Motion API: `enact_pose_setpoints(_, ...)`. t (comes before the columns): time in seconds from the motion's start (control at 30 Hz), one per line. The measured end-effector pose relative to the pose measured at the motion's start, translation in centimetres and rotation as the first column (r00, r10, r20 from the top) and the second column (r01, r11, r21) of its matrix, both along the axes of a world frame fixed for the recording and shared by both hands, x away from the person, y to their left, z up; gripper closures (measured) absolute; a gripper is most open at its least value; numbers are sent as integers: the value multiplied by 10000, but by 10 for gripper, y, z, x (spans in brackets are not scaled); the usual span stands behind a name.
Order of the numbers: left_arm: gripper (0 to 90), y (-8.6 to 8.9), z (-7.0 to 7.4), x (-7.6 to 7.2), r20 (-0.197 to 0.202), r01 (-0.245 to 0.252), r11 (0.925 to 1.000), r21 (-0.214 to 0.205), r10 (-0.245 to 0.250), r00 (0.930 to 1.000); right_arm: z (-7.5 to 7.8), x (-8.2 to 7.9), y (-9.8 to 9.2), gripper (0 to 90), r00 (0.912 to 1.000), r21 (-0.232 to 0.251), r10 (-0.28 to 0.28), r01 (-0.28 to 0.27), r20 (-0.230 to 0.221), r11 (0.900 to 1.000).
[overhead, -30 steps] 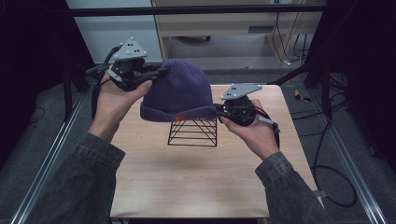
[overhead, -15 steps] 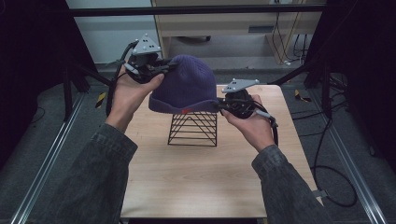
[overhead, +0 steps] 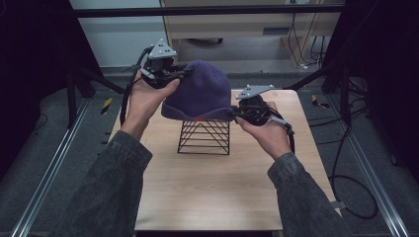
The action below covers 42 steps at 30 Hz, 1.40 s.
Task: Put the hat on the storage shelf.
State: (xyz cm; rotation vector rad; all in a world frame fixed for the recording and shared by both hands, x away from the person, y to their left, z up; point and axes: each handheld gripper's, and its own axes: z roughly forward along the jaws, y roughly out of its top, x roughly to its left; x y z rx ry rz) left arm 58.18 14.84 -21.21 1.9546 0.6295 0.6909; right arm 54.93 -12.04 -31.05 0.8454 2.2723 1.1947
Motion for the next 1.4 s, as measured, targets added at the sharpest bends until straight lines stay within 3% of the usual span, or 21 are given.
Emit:
enact_pose_setpoints(0.33,783,-5,-12,6,-113,-84,9985,545,91,9999,-16,4,0,780,9989,-197,-54,45,-461,9998)
enact_pose_setpoints(0.57,781,-3,-29,9,-361,-134,9993,346,146,9992,-24,5,-4,780,9976,-437,-153,124,-675,9990)
enact_pose_setpoints(0.7,780,-3,-36,9,-463,-133,9990,438,153,9988,-29,6,-5,779,9966,-473,-224,187,-788,9987)
enact_pose_setpoints(0.9,780,-5,-39,7,-374,-77,9960,886,111,9992,-36,7,-4,778,9955,-555,-199,149,-922,9983)
enact_pose_setpoints(1.4,779,0,-49,5,-468,-75,9960,887,117,9988,-39,6,-1,775,9952,-832,-152,71,-966,9965)
